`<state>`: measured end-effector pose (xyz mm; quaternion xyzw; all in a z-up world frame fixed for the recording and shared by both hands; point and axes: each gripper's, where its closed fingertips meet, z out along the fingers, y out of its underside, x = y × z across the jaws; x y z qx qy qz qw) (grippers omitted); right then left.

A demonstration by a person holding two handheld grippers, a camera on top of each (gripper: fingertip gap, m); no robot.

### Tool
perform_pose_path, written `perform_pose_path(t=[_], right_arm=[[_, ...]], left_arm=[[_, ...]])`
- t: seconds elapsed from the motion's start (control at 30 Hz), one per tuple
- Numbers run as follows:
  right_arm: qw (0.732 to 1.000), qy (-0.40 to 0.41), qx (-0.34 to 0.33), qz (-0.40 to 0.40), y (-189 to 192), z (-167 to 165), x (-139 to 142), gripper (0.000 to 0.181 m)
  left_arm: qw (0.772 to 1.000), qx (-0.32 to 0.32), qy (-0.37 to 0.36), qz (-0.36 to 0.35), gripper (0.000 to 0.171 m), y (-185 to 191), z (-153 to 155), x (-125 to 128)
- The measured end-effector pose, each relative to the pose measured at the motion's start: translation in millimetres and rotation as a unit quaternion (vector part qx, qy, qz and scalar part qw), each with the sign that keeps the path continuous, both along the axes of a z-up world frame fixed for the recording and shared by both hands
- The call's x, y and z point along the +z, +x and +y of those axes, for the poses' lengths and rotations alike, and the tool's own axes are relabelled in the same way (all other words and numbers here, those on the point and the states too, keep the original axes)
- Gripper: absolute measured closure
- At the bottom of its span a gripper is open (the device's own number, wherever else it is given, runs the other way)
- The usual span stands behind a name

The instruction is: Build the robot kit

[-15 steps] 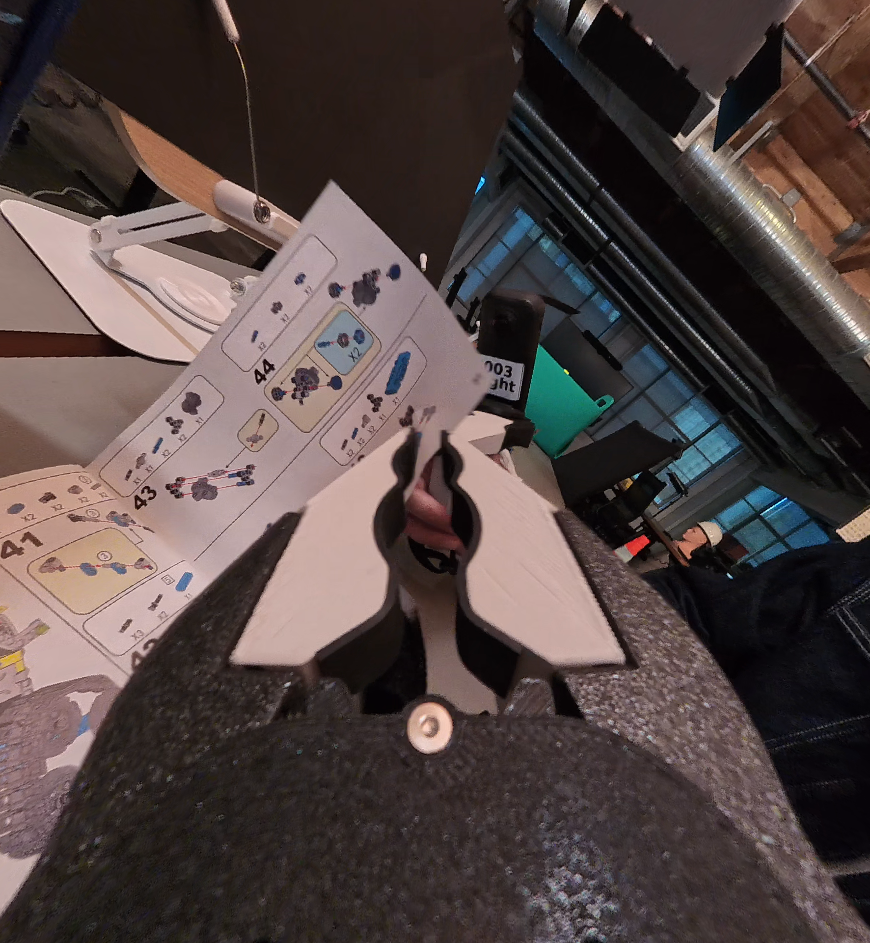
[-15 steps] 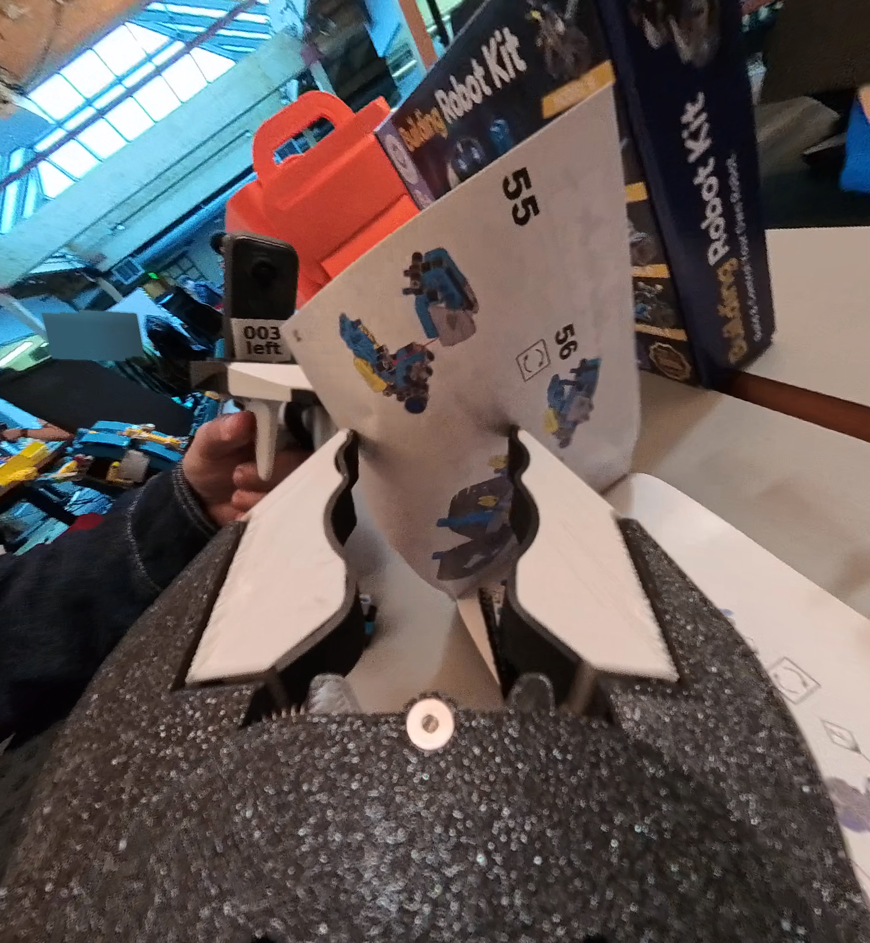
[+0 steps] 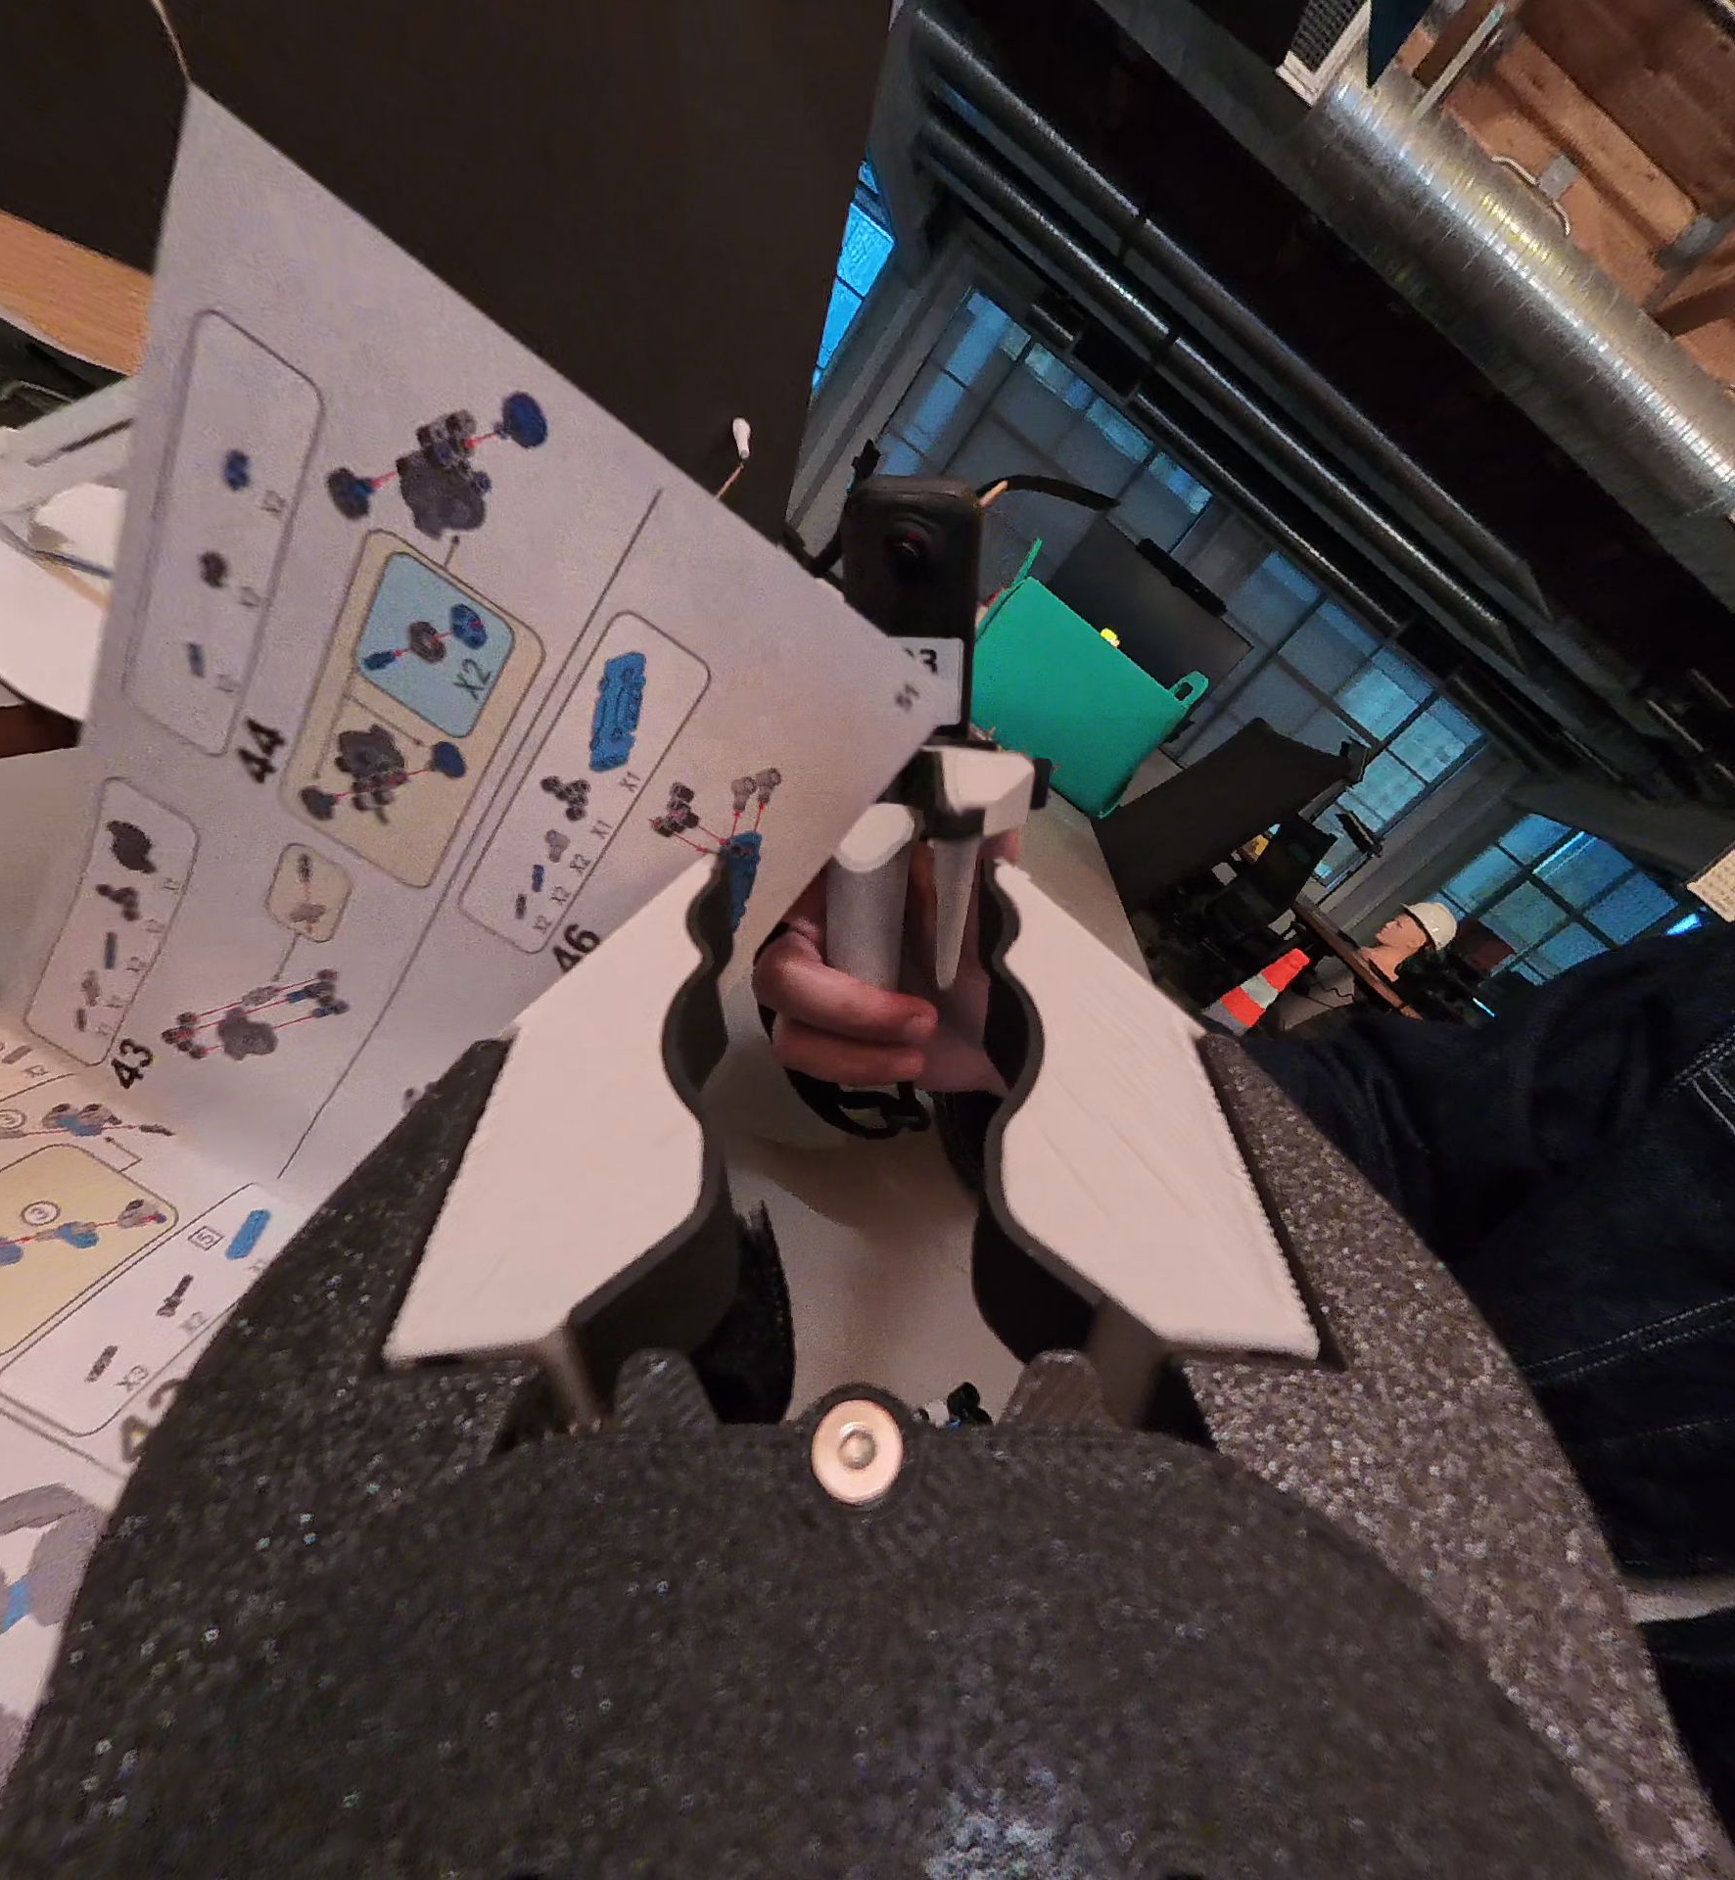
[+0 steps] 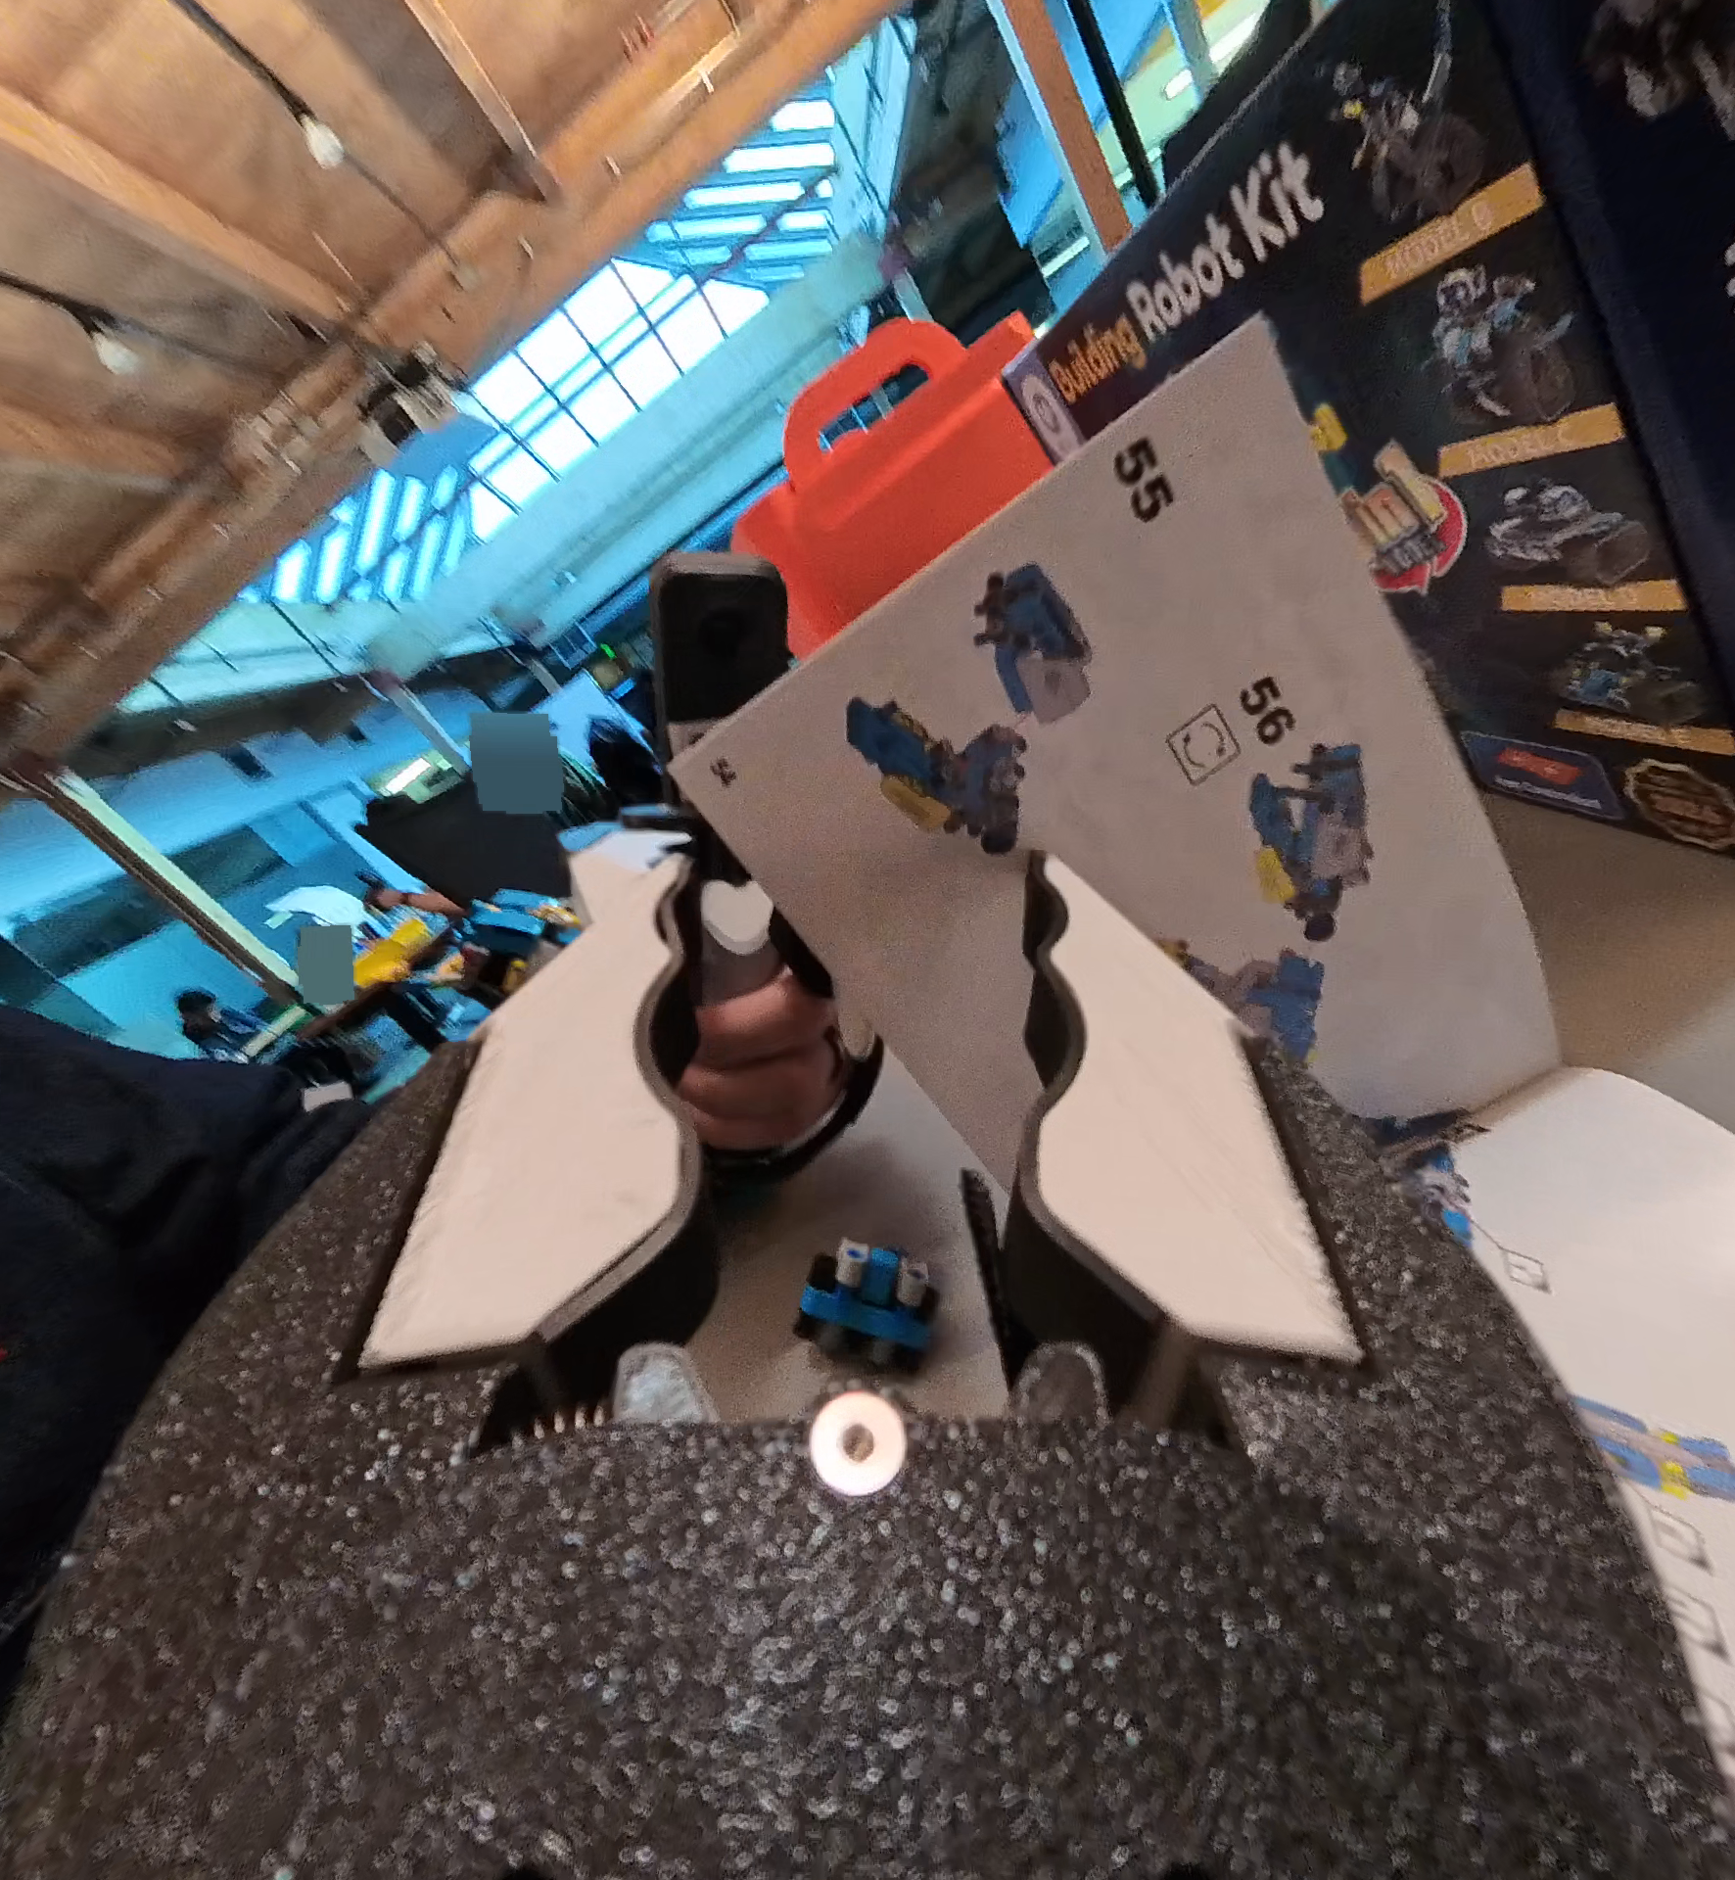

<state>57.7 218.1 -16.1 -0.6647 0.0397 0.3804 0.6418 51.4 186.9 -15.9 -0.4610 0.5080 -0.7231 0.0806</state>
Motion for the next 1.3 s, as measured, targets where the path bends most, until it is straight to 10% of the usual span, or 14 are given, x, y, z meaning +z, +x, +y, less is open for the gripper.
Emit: perform_pose_path(t=[0.4,0.57,0.8,1.07,1.3], right_arm=[[0.953,-0.018,-0.053,-0.298,-32,6,-14,0.122],[0.945,-0.031,-0.06,-0.321,-35,13,-21,0.12],[0.952,-0.043,-0.068,-0.295,-25,11,-19,0.122],[0.951,-0.06,-0.125,-0.275,3,11,-17,0.126],[0.993,-0.06,-0.065,-0.079,0,19,-21,0.139]], left_arm=[[0.998,0.034,-0.038,0.022,0.085,0,21,9],[0.997,0.028,-0.057,0.038,0.106,0,27,5],[0.994,0.066,-0.076,0.047,0.17,4,48,-6],[0.993,0.046,-0.098,0.047,0.171,4,43,-8],[0.985,-0.019,-0.171,0.027,0.171,6,26,2]])
